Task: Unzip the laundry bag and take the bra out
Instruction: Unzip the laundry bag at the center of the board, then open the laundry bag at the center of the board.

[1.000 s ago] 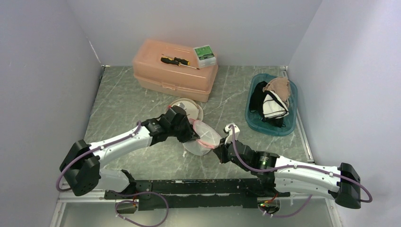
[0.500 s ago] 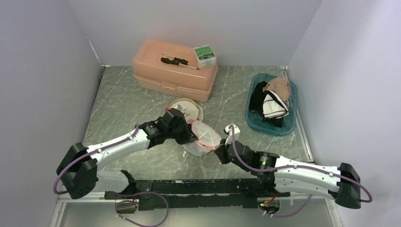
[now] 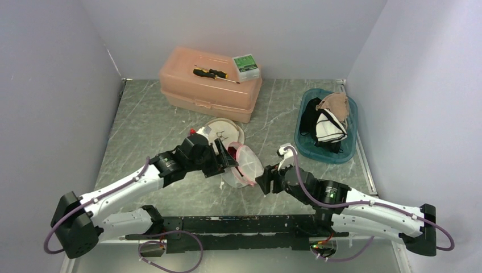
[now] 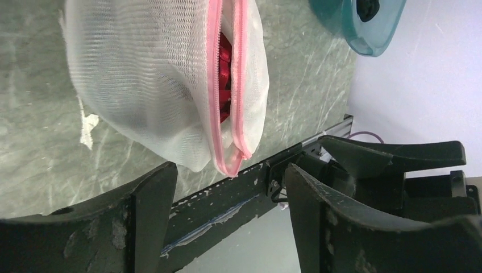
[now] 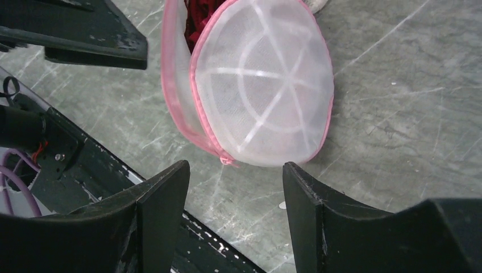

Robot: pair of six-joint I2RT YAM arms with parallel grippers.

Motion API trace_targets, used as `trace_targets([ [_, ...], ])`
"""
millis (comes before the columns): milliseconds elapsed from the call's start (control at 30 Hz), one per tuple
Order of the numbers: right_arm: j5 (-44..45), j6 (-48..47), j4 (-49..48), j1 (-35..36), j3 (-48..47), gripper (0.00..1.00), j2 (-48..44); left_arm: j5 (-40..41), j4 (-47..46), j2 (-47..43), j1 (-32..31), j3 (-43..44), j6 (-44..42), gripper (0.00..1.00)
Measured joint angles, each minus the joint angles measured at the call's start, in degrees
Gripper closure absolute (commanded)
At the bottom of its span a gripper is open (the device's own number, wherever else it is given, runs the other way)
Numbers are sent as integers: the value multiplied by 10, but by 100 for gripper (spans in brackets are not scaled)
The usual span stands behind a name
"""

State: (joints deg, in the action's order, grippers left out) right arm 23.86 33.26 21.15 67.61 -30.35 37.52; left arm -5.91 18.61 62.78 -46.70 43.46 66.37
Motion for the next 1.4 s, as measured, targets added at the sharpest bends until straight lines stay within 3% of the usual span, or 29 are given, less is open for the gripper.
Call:
trace_targets([
  [267, 20, -15, 3, 0, -16, 35, 34, 91, 98, -34, 0, 77, -103, 19],
  [500, 32, -21, 2, -1, -20, 35, 59, 157, 151, 98, 1, 219, -214, 24],
  [700, 31, -24, 2, -4, -28, 35, 62, 173, 174, 183, 19, 230, -251, 32],
  [800, 31, -25, 2, -4, -28, 35, 55, 169, 176, 202, 35, 230, -264, 43],
  [1067, 14, -26, 2, -52, -49, 34, 68, 139, 129, 204, 41, 205, -275, 95],
  [1200, -15, -27, -2, -115, -91, 34, 111, 126, 87, 184, 41, 141, -255, 97],
  [1400, -52, -40, -2, -125, -204, 32, 237, 113, -2, 104, 30, 16, -181, 97],
])
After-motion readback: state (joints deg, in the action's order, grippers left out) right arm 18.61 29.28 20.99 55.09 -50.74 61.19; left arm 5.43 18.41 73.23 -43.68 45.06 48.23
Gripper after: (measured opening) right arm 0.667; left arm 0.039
